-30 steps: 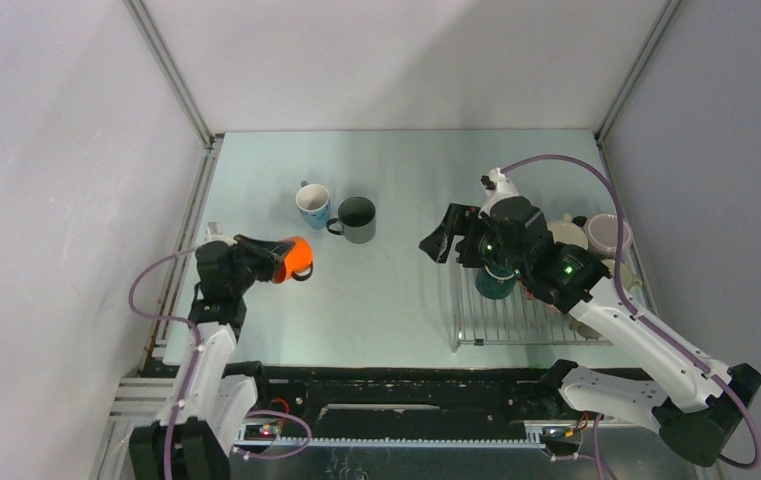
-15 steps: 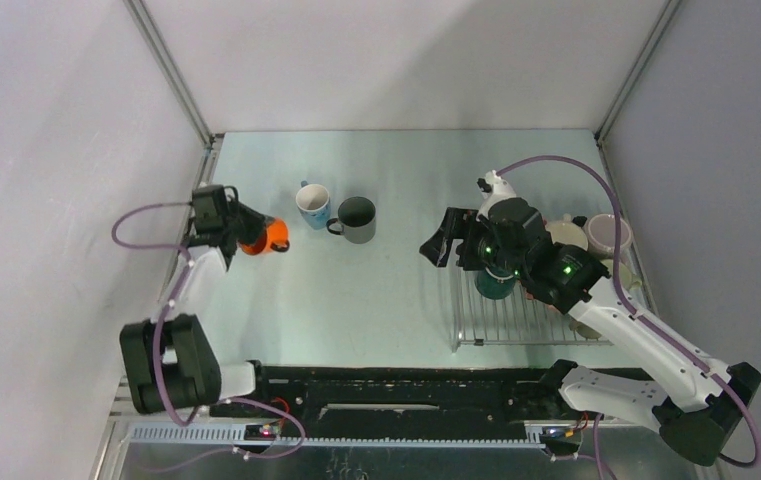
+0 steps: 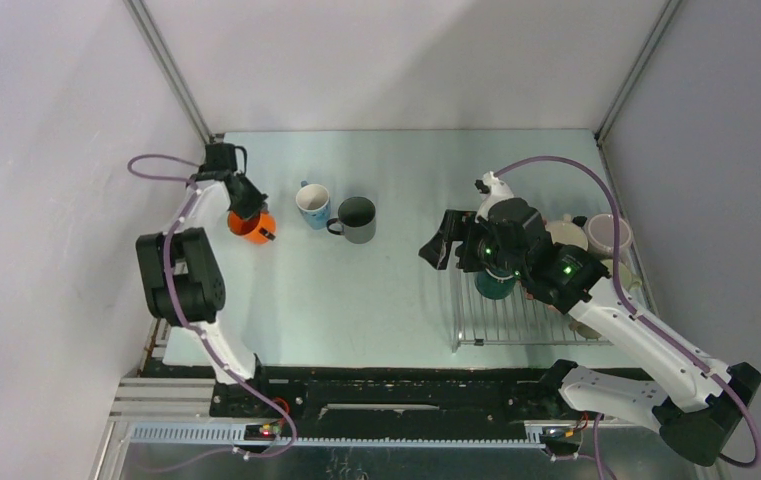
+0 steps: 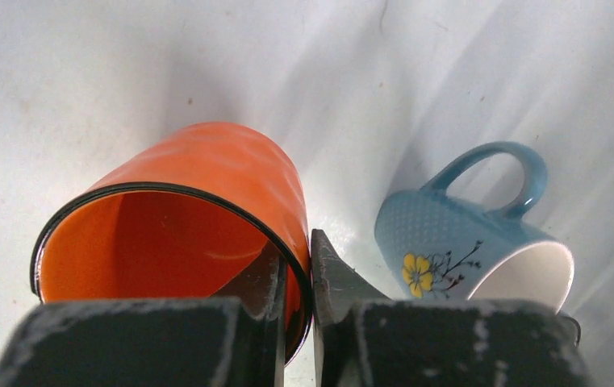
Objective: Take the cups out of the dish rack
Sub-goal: Place the cup at the center of the board.
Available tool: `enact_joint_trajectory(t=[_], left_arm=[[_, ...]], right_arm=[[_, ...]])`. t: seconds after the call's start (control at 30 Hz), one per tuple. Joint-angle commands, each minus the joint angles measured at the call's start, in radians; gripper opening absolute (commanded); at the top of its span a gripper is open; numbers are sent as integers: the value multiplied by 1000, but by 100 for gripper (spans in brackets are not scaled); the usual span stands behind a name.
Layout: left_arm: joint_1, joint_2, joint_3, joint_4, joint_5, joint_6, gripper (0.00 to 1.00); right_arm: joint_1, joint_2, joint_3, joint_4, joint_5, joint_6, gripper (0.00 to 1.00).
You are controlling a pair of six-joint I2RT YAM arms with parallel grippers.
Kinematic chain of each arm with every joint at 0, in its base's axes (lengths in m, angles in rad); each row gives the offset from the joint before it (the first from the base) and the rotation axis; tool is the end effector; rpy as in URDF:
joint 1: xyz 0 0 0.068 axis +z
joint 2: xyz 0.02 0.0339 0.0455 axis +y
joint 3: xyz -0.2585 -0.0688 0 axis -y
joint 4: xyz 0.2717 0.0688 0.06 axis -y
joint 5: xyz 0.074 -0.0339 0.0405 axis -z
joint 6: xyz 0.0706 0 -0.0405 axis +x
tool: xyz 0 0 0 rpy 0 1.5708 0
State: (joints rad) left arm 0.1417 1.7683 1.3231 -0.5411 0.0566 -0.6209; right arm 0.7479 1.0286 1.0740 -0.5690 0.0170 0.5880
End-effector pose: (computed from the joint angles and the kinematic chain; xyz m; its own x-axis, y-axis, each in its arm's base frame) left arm 0.4178 0.0556 0.1836 -0.6075 -0.6734 -0.4213 -0.5699 0.7390 -0.3594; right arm 0.2065 0.1899 0.3349 -0.6762 0.1292 -0.7253 -0.3535 0.8069 0.4733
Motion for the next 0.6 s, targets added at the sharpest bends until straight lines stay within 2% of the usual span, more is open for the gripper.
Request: enact_joint_trajectory(t=[0.0,0.33,0.57], left_arm=[[-47,64,198,-95,-53,102,0],[-130,240,409,-233,-149,144,0],[-162,294,483,-281,-157,158,0]], right_arm=[[2,-9,-3,-26,-6,-23,94],[1,-16,-10,-43,-6,-27,94],[1,-21,-11,-62,-6,-28,94]])
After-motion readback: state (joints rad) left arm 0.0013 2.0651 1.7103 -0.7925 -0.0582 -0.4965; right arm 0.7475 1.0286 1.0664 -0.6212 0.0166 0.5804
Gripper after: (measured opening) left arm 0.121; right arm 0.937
